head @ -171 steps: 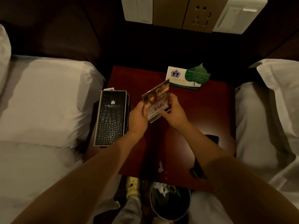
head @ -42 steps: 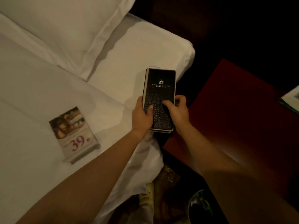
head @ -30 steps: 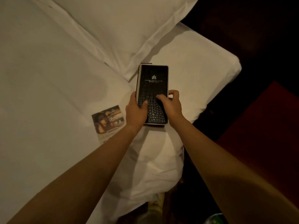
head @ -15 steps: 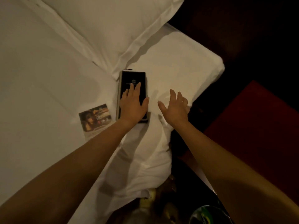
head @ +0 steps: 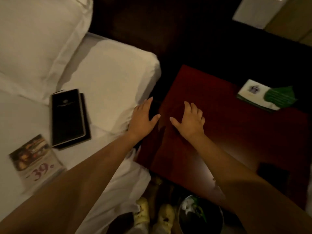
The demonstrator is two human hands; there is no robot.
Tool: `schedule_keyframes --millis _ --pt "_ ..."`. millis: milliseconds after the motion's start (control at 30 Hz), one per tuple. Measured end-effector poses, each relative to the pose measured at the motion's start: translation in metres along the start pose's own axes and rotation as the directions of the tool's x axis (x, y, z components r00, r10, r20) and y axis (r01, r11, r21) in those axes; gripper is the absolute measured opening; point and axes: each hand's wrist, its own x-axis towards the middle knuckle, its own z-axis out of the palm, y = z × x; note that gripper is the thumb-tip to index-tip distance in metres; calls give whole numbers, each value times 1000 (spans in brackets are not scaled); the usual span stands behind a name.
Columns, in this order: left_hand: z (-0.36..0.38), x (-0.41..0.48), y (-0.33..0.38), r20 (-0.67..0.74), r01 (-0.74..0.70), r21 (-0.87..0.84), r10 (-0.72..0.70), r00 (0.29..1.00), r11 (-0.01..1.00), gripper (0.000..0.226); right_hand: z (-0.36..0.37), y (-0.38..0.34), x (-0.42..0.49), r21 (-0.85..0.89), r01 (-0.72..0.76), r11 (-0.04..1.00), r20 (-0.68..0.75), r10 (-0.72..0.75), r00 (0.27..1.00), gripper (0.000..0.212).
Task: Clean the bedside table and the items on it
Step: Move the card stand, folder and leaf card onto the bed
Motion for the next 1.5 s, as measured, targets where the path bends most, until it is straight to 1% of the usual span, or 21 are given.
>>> schedule_keyframes --millis 133,267,367,433,500,567,667,767,867,967,1100,1200,1267,1367,1500 --pt "45 19 54 98 -87 -28 90 991 996 74 -28 69 -1 80 -125 989 -53 130 990 84" --pt "82 39 97 139 -111 -94 124 983 989 78 -50 128 1 132 -217 967 -73 228 971 87" --pt "105 54 123 161 -106 -152 131 978 983 81 -63 163 6 186 -263 947 -120 288 950 90" --pt "118 66 137 188 -76 -212 116 975 974 84 -69 183 12 219 -283 934 -154 319 935 93" --pt "130 77 150 249 -28 -287 103 963 958 88 -73 201 16 263 -285 922 -193 339 921 93" --pt "140 88 165 307 -7 -354 123 944 935 92 -77 218 20 318 -269 909 -247 353 902 91" --pt "155 103 185 331 -27 -373 160 930 927 95 -81 243 26 385 -281 879 -290 404 867 91" --pt "172 118 197 324 -23 -346 142 935 938 98 -82 262 35 425 -292 857 -287 433 854 95" --pt "186 128 204 296 -62 -328 165 941 943 97 -83 275 46 450 -269 852 -296 427 855 98" --pt "195 133 211 260 -98 -346 196 945 933 91 -81 284 57 488 -244 838 -300 424 854 101" --pt "206 143 209 220 -129 -356 218 951 925 87 -73 287 74 592 -186 784 -289 422 860 103" --pt "209 148 208 194 -162 -363 244 950 918 70 -69 284 85 682 -105 723 -318 424 848 98" --pt "208 151 206 178 -162 -397 249 952 903 60 -66 282 89 738 -68 672 -326 443 835 89" --pt "204 149 199 164 -146 -420 233 959 896 56 -64 276 90 786 -20 618 -337 455 824 71" --pt "189 142 183 128 -104 -459 181 975 882 53 -59 254 86 786 27 617 -357 418 835 67"
